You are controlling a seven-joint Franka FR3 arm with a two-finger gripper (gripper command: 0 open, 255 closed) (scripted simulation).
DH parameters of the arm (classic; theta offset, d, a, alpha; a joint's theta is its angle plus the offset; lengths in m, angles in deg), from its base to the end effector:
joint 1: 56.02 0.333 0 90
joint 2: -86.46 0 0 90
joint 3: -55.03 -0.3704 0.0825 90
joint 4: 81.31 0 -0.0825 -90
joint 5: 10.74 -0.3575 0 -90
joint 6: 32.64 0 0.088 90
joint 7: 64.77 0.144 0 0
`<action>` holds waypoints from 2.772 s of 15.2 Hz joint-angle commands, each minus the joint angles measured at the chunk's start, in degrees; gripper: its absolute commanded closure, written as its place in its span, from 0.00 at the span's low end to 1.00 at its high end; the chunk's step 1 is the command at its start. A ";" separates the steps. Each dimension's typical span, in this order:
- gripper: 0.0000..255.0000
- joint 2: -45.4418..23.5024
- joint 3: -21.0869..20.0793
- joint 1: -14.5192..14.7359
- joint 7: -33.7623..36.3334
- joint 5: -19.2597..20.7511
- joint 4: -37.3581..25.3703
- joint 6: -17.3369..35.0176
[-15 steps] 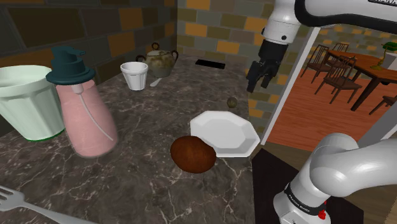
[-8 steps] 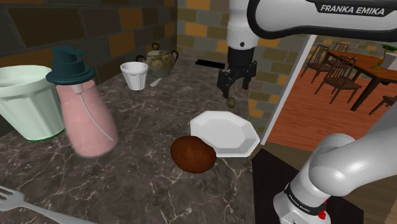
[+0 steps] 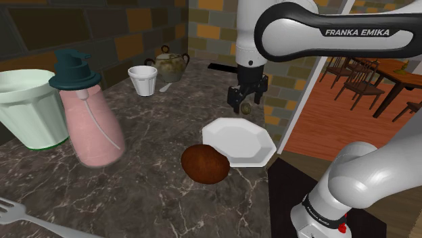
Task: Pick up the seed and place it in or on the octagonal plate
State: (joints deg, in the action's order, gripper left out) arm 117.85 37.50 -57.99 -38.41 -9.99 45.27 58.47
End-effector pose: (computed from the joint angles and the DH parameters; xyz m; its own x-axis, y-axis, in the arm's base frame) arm 0.3069 0.1103 0.5825 0.9718 -0.2358 -0.0061 -0.2303 -0.9539 0.1924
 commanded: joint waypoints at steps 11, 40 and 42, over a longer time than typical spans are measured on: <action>1.00 0.25 0.08 0.02 -0.08 0.00 0.70 0.49; 1.00 -1.64 -5.63 1.57 6.96 -2.94 -15.24 -13.86; 1.00 -1.80 -7.85 2.23 9.81 -4.24 -16.11 -14.58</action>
State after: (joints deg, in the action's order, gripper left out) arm 116.48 30.99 -56.07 -30.36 -13.54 29.67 44.02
